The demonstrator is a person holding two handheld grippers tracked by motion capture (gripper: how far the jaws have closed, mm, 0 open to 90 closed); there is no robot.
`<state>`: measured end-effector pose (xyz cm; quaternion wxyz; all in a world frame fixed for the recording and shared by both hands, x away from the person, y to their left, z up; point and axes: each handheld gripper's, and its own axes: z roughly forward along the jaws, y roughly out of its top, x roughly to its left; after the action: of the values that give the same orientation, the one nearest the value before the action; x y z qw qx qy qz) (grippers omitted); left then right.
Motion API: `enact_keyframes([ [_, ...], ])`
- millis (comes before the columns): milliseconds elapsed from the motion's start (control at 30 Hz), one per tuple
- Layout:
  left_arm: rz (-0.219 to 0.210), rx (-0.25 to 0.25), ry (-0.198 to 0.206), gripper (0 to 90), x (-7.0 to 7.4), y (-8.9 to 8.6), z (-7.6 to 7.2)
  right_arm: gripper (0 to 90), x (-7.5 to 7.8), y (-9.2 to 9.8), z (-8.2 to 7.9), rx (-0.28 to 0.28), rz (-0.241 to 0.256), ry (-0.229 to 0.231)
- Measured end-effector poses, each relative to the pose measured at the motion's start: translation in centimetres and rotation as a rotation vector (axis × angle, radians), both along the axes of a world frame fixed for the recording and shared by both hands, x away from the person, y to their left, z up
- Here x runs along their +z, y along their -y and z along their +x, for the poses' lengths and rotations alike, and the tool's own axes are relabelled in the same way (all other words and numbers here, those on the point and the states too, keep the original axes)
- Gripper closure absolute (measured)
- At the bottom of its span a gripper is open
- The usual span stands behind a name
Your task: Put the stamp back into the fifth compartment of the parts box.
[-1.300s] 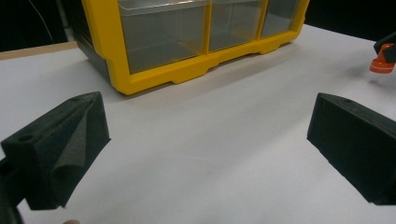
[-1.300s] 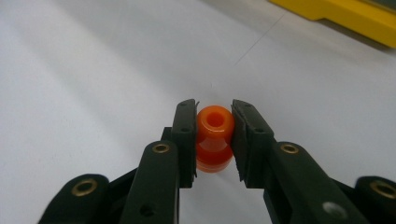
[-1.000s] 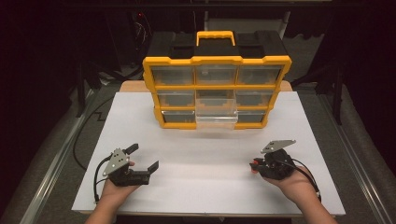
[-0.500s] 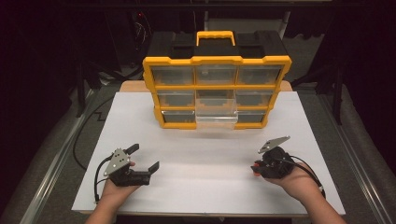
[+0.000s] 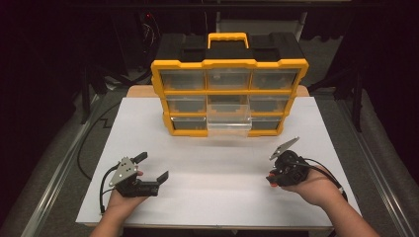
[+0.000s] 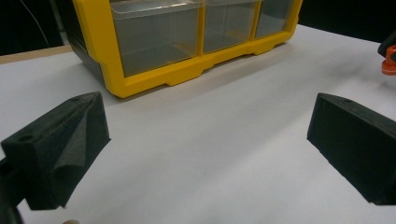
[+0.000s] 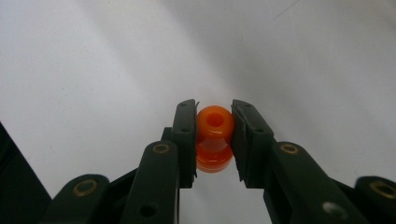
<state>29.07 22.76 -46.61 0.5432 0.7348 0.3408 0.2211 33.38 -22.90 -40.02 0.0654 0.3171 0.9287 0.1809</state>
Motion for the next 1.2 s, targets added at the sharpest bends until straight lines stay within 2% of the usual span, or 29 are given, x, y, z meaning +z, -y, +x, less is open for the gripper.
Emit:
enact_keyframes([
  [233,0.000,-0.003,0.001,0.2,0.0,0.0,0.0,73.3,1.0,-0.1,0.5,0.020,-0.015,-0.043],
  [467,0.000,-0.005,0.000,0.2,0.0,0.0,0.0,73.3,1.9,-0.3,0.7,0.030,-0.028,-0.060],
  [967,-0.002,-0.008,0.000,0.2,0.0,0.0,0.0,73.4,4.9,-0.2,1.4,0.031,-0.047,-0.065],
  [1200,0.001,-0.013,-0.001,0.2,0.0,0.0,-0.1,73.3,6.4,-0.4,1.5,0.056,-0.043,-0.067],
])
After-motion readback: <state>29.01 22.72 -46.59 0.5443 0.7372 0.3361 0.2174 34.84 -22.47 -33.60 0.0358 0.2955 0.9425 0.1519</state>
